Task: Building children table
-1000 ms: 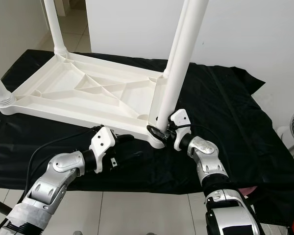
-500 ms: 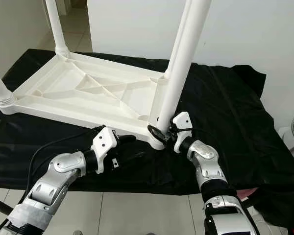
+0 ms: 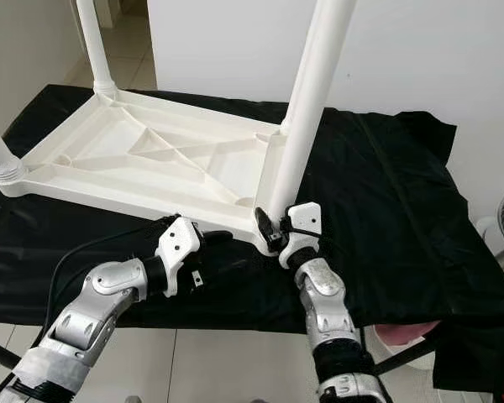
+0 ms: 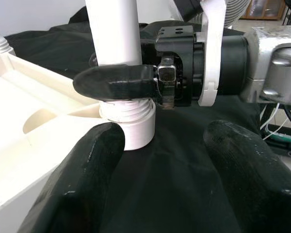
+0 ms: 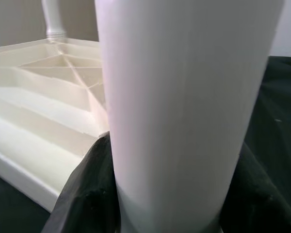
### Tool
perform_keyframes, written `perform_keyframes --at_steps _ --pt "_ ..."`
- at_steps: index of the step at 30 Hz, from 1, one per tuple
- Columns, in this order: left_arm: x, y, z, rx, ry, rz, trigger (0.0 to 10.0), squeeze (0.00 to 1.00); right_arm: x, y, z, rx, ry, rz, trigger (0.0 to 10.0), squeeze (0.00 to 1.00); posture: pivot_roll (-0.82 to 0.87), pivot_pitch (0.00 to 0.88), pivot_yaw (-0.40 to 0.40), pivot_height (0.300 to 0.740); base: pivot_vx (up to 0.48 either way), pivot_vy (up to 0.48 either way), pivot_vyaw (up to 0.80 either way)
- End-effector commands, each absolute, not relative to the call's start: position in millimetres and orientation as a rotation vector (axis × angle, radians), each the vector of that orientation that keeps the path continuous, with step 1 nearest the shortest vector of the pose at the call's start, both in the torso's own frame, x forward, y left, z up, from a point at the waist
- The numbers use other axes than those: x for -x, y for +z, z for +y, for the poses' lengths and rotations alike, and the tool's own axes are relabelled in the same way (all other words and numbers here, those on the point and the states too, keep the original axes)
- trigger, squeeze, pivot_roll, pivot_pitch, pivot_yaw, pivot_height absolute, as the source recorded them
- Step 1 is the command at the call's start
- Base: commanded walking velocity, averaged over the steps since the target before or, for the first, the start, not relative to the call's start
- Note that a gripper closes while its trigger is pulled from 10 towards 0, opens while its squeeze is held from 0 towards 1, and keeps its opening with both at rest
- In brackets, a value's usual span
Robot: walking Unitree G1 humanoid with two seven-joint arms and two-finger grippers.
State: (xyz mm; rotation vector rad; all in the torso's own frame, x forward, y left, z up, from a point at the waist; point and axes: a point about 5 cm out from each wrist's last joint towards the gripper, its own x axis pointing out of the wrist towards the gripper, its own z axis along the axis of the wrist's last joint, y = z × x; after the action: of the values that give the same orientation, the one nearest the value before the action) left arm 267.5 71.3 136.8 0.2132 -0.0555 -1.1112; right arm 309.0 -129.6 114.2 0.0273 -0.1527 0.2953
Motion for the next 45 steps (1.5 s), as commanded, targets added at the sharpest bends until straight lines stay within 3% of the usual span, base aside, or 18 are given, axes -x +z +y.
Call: perform_keyframes --at_steps 1,11,12,19,20,21,22,23,31,41,45 --pt "-270 136 69 -0.214 -1.097 -0.055 10.0 0.0 -307 120 -127 -0.017 0.258 -0.173 10.0 0.0 -0.01 0.0 -0.077 0.74 0.0 0.0 0.0" --pt "-272 138 67 -0.212 -1.098 -0.063 10.0 0.0 -299 127 -107 -0.025 0.167 -0.186 10.0 0.03 -0.02 0.0 -0.078 0.74 0.0 0.0 0.0" --pt "-272 138 67 -0.212 -1.099 -0.063 10.0 0.0 -299 129 -108 -0.025 0.169 -0.192 10.0 1.0 -0.02 0.0 -0.078 0.74 0.0 0.0 0.0" --pt "-274 139 67 -0.215 -1.1 -0.067 10.0 0.0 -299 135 -115 -0.004 0.22 -0.217 10.0 1.0 -0.02 0.0 -0.079 0.74 0.0 0.0 0.0" --pt "-274 139 67 -0.215 -1.101 -0.068 10.0 0.0 -301 136 -122 0.004 0.246 -0.209 10.0 0.43 -0.02 0.0 -0.079 0.74 0.0 0.0 0.0" --pt "-274 139 66 -0.215 -1.102 -0.068 10.0 0.0 -302 136 -128 0.01 0.259 -0.201 10.0 0.09 -0.02 0.0 -0.079 0.74 0.0 0.0 0.0" --pt "-274 139 66 -0.215 -1.102 -0.068 10.0 0.0 -302 136 -128 0.01 0.259 -0.201 10.0 0.09 -0.02 0.0 -0.079 0.74 0.0 0.0 0.0" --pt "-275 139 66 -0.214 -1.103 -0.068 10.0 0.0 -304 137 -135 0.045 0.332 -0.192 10.0 0.0 -0.03 0.0 -0.077 0.74 0.0 0.0 0.0" --pt "-276 139 65 -0.215 -1.109 -0.071 10.0 0.0 -311 134 -152 0.174 0.572 -0.13 10.0 0.0 -0.03 0.0 -0.072 0.74 0.0 0.0 0.0" --pt "-278 140 64 -0.218 -1.111 -0.078 10.0 0.0 -322 126 -148 0.267 0.856 -0.043 10.0 0.0 -0.03 0.0 -0.064 0.74 0.0 0.0 0.0" --pt "-279 141 65 -0.219 -1.112 -0.08 10.0 0.0 -326 123 -147 0.277 0.884 -0.024 10.0 0.0 -0.02 0.0 -0.062 0.74 0.0 0.0 0.0"
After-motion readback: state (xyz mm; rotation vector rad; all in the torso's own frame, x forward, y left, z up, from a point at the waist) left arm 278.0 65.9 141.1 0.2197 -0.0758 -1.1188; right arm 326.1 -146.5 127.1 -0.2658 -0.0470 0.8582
